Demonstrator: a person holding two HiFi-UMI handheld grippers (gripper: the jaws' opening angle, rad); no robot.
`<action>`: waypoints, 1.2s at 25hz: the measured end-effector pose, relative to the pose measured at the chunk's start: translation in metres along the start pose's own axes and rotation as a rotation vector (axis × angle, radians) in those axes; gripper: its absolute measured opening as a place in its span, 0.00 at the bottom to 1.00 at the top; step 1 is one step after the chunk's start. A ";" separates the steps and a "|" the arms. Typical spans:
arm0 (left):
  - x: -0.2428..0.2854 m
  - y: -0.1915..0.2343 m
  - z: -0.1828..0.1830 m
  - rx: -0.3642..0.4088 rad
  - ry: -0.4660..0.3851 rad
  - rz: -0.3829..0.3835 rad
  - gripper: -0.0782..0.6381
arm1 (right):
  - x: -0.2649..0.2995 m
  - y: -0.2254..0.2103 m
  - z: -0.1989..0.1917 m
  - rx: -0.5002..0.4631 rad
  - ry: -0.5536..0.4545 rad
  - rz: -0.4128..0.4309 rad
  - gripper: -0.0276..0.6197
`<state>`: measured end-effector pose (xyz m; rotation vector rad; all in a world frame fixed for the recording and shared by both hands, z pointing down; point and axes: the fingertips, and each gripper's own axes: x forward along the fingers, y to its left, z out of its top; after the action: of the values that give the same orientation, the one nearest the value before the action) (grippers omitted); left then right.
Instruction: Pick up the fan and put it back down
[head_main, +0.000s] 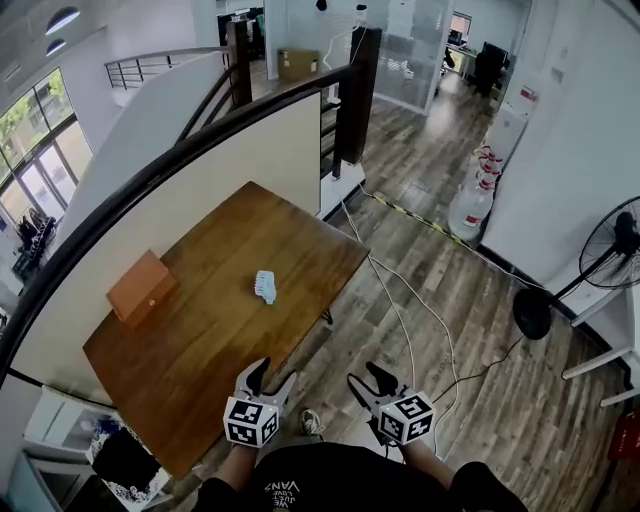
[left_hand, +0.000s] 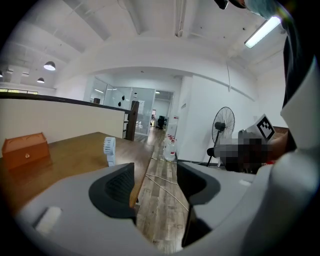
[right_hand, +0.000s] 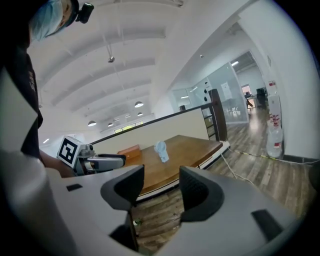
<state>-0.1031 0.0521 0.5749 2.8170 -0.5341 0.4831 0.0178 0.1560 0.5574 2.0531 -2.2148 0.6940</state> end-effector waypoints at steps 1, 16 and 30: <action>0.005 0.008 0.003 0.002 0.002 0.000 0.46 | 0.009 -0.003 0.005 -0.005 0.001 -0.002 0.33; 0.033 0.097 0.024 -0.044 -0.008 0.129 0.47 | 0.105 -0.014 0.037 -0.035 0.041 0.079 0.33; 0.095 0.146 0.040 -0.113 0.038 0.332 0.49 | 0.184 -0.072 0.085 -0.109 0.125 0.301 0.33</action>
<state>-0.0654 -0.1213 0.5965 2.6140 -0.9961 0.5457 0.0871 -0.0480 0.5624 1.5979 -2.4528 0.6822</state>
